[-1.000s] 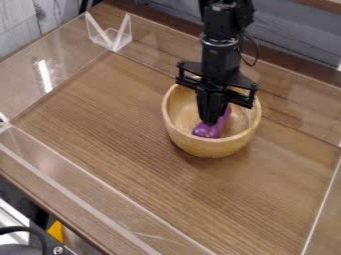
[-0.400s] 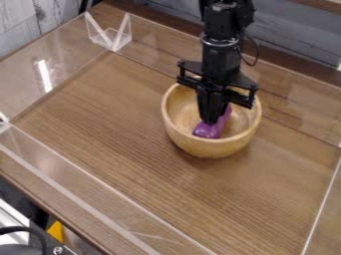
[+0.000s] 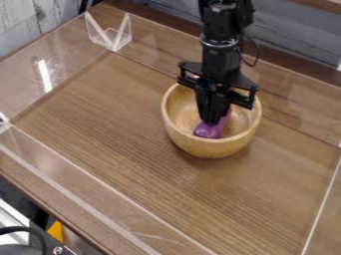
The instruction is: Remove the purple eggplant from inside the brown bowl and put it on the table
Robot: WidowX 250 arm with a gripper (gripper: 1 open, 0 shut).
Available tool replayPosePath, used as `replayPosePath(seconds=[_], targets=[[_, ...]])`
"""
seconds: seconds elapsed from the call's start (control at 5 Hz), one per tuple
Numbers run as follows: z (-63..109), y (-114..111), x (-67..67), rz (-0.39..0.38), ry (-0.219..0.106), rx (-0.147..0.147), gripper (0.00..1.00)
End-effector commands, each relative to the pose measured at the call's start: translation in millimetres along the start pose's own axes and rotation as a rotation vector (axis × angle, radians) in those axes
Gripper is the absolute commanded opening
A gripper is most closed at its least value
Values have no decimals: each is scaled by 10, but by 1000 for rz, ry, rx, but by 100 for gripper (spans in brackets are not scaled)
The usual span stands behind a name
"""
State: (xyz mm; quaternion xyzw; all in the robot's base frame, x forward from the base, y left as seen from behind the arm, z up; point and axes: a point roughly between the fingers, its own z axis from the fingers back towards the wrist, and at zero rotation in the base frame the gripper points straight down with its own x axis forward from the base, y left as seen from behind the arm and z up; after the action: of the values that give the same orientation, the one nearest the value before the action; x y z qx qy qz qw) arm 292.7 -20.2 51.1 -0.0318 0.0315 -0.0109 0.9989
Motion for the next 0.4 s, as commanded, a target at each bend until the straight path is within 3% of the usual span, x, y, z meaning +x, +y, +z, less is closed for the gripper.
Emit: replayPosePath(seconds=[0.0,0.2], targets=[[-2,-8,-26,-32,1,1,100],[36,-13,-28,-31,-7,-1,0]])
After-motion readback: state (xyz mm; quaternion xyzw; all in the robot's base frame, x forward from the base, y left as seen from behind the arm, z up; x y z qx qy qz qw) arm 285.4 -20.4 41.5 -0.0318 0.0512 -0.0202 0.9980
